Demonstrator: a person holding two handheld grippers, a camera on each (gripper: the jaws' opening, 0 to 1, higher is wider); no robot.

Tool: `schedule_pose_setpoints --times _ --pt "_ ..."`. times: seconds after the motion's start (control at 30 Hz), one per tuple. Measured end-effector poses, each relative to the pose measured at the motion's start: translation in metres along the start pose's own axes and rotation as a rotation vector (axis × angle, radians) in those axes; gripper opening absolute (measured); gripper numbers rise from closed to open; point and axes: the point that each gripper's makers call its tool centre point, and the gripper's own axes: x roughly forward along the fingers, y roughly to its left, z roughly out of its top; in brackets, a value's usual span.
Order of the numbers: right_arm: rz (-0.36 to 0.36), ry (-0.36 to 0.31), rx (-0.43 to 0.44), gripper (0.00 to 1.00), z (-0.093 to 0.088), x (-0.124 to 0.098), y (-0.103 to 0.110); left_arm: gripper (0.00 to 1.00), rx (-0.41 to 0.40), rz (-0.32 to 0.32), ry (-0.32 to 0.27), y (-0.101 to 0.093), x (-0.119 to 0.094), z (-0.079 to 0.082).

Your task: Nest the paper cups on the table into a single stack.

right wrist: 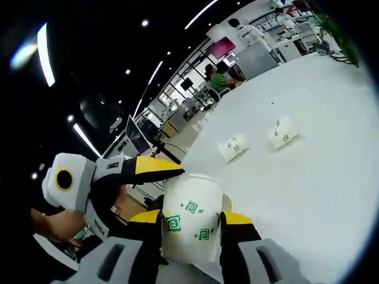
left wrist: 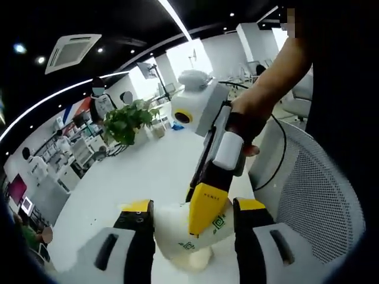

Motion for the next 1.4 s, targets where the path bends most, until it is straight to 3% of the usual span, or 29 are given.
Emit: schedule_pose_setpoints --times 0.07,0.1,0.23,0.3,0.37,0.47,0.6,1.03,1.27,1.4 --pt "0.005 0.011 -0.013 0.21 -0.002 -0.001 0.001 0.36 0.013 -0.006 0.011 -0.001 0.000 -0.001" --pt "0.004 0.009 -0.014 0.18 -0.002 -0.001 0.001 0.38 0.016 -0.004 0.011 -0.001 0.001 -0.002" --pt "-0.055 -0.034 -0.052 0.17 0.005 -0.003 -0.011 0.40 0.016 0.027 0.036 0.006 0.001 -0.008" --pt "-0.052 -0.054 -0.037 0.16 0.008 -0.007 -0.010 0.40 -0.055 0.054 -0.018 0.010 -0.005 -0.004" --pt "-0.053 -0.073 -0.035 0.16 0.009 -0.009 -0.011 0.40 -0.085 0.079 -0.036 0.015 -0.012 -0.006" --pt "-0.059 -0.070 -0.040 0.17 0.006 -0.011 -0.013 0.40 -0.065 0.094 0.005 0.015 -0.017 -0.018" --pt "-0.059 -0.075 -0.035 0.18 0.005 -0.013 -0.017 0.40 -0.084 0.098 0.010 0.014 -0.023 -0.025" --pt "-0.082 -0.090 -0.050 0.20 0.005 -0.023 -0.023 0.40 -0.105 0.103 0.019 0.011 -0.021 -0.029" --pt "-0.149 -0.106 -0.058 0.24 0.003 -0.033 -0.042 0.41 -0.158 0.128 0.011 0.014 -0.026 -0.034" --pt "-0.218 -0.094 -0.106 0.26 0.002 -0.035 -0.060 0.43 -0.194 0.149 0.004 0.016 -0.030 -0.036"
